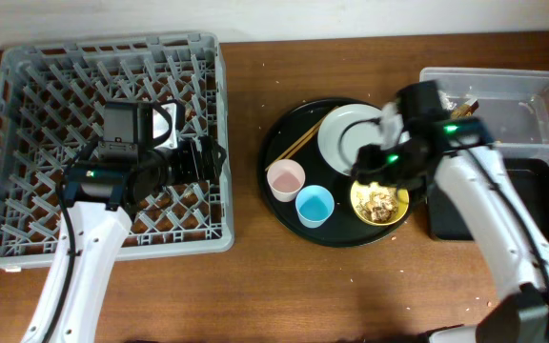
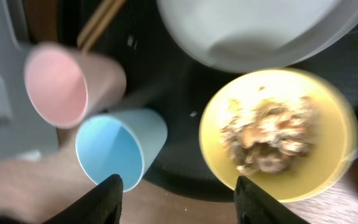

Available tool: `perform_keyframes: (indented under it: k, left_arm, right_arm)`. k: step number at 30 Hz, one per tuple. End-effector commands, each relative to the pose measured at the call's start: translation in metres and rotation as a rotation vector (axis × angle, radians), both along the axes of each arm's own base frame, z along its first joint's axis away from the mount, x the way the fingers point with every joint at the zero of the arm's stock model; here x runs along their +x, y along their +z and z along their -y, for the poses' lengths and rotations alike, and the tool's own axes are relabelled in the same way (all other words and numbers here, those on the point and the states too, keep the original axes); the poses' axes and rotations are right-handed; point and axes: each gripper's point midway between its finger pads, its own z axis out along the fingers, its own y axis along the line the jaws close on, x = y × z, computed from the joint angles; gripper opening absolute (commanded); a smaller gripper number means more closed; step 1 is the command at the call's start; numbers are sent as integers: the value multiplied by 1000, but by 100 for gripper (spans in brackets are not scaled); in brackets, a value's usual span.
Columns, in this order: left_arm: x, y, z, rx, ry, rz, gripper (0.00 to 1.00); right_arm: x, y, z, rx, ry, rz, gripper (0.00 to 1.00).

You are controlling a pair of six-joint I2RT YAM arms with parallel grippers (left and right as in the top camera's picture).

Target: Sort waste into correct bins and load items into the dishwasher rack

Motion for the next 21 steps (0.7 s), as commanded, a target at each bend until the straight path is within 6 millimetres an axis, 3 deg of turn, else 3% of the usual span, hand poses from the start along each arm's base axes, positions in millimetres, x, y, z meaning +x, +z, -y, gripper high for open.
perform_keyframes:
  k: [1,2,3,5,7,8,10,12,13,14,16,18,21]
  left_arm:
    - [-5,2,2,-8,-6,-20,99]
    - [-7,1,1,-6,-6,-30,97]
    - [-8,0,1,-6,-6,-36,95]
    - [-7,5,8,-42,-30,-25,95]
    - [-4,22,22,-126,-83,15,99]
    - [-3,32,29,-191,-117,32,99]
    - [-4,48,35,-313,-173,57,99]
    - [-11,71,42,-465,-256,79,99]
    - [-15,77,44,-512,-283,78,99]
    - [-21,87,48,-579,-330,80,99]
    - [-36,116,63,-714,-482,134,99]
    - [-50,139,69,-809,-613,182,99]
    - [-61,150,71,-869,-683,186,99]
  right_arm:
    - [-9,-31,-34,-68,157,14,55]
    - [-9,-44,-42,-82,176,16,54]
    - [-9,-63,-53,-79,195,9,44]
    - [-16,-86,-63,-93,222,-47,36]
    - [-18,-91,-63,-97,223,-66,7]
    - [-15,-80,-62,-88,209,-50,4]
    - [-14,-41,-57,-52,190,-33,4]
    - [-24,39,-59,108,286,48,4]
    - [-25,66,-56,160,287,87,4]
    - [-25,115,-58,300,319,197,4]
    - [-26,170,-86,550,476,382,4]
    - [-21,197,-114,691,614,504,4]
    - [-14,197,-148,747,702,536,4]
